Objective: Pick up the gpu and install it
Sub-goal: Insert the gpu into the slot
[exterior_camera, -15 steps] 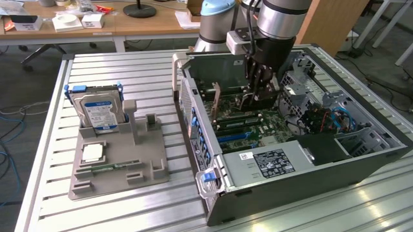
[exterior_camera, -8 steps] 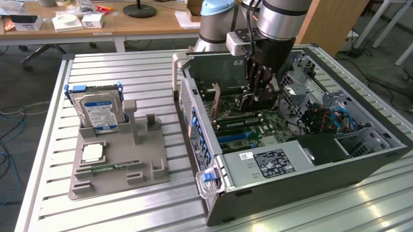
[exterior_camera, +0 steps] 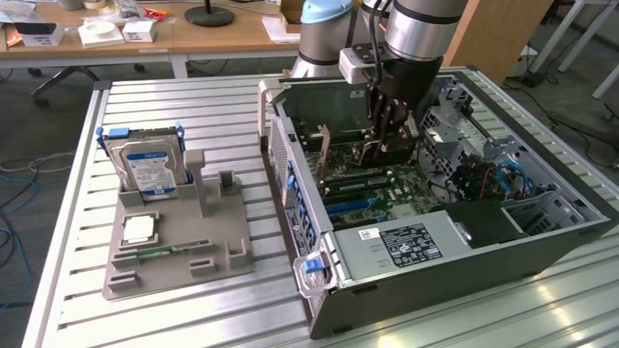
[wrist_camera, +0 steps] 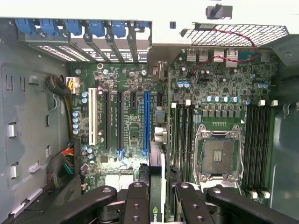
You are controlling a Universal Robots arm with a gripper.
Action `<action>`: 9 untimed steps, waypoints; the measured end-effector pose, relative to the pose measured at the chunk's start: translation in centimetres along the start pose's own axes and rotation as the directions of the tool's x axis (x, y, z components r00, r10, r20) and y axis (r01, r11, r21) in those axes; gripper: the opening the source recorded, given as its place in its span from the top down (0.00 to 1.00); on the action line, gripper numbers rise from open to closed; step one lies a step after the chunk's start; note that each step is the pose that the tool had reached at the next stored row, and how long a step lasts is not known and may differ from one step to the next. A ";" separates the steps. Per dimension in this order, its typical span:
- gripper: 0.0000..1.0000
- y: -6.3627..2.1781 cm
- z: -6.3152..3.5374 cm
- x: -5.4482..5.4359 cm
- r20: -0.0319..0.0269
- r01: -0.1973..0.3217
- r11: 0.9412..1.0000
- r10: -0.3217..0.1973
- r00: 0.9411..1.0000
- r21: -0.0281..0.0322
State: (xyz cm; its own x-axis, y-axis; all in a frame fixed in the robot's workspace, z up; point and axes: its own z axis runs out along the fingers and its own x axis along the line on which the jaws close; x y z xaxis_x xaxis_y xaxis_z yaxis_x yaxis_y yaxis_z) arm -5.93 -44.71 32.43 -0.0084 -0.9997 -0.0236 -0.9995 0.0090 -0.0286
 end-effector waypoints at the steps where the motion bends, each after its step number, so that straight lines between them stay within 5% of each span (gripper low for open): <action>1: 0.74 0.00 0.00 0.0 0.000 0.000 1.000 0.000 1.000 0.000; 9: 0.74 0.02 0.65 0.0 0.000 0.000 1.000 0.000 1.000 0.000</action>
State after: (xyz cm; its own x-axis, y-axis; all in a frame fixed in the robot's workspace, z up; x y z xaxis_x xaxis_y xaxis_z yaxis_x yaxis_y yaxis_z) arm -5.93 -44.71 31.77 -0.0083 -0.9997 -0.0237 -0.9995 0.0090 -0.0286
